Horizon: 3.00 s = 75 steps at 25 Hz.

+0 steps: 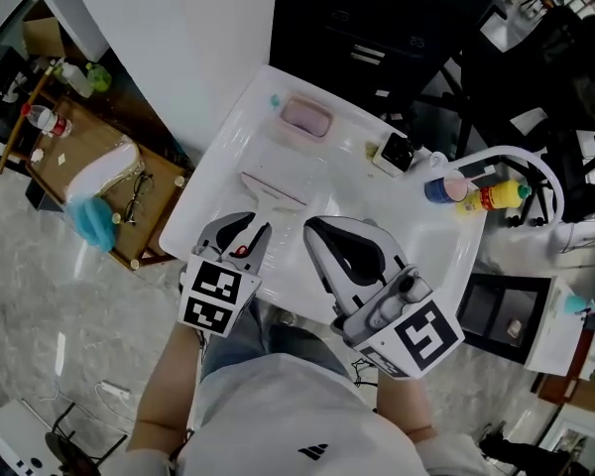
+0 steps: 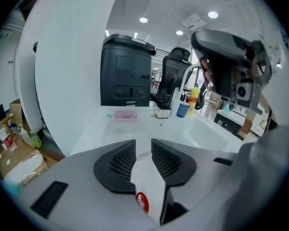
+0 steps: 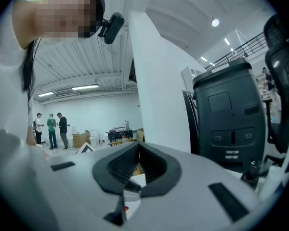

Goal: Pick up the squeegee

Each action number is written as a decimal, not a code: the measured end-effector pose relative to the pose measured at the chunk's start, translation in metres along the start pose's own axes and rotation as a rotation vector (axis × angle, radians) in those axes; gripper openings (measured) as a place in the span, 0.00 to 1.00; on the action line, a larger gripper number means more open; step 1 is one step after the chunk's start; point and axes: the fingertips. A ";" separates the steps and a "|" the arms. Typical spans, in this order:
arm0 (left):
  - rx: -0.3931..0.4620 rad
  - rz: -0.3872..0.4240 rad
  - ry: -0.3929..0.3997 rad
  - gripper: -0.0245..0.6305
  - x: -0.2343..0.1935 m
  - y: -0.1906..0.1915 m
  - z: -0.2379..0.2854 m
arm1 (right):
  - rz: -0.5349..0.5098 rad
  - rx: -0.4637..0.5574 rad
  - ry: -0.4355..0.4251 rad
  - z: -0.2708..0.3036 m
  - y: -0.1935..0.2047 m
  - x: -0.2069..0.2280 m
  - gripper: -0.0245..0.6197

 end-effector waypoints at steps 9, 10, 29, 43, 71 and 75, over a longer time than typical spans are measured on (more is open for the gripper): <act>-0.085 -0.020 -0.022 0.21 -0.012 0.023 0.021 | 0.025 -0.018 0.001 0.007 0.008 0.008 0.05; -0.097 -0.021 -0.024 0.21 -0.013 0.026 0.023 | 0.027 -0.020 0.000 0.008 0.009 0.009 0.05; -0.239 -0.003 -0.050 0.22 -0.016 0.067 0.052 | 0.047 -0.046 0.034 -0.001 0.020 0.026 0.05; -0.264 -0.009 -0.063 0.23 -0.019 0.075 0.057 | 0.051 -0.050 0.032 0.000 0.021 0.025 0.05; -0.186 -0.042 -0.081 0.22 -0.024 0.064 0.045 | 0.048 -0.051 0.050 -0.005 0.021 0.019 0.05; -0.159 -0.034 -0.077 0.22 -0.024 0.057 0.041 | 0.044 -0.044 0.061 -0.007 0.020 0.017 0.05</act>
Point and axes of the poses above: the fingertips, and each gripper's own axes: z forward along the fingers, x to its right, y out of its underside, and after that the axes turned 4 degrees about y, right-handed
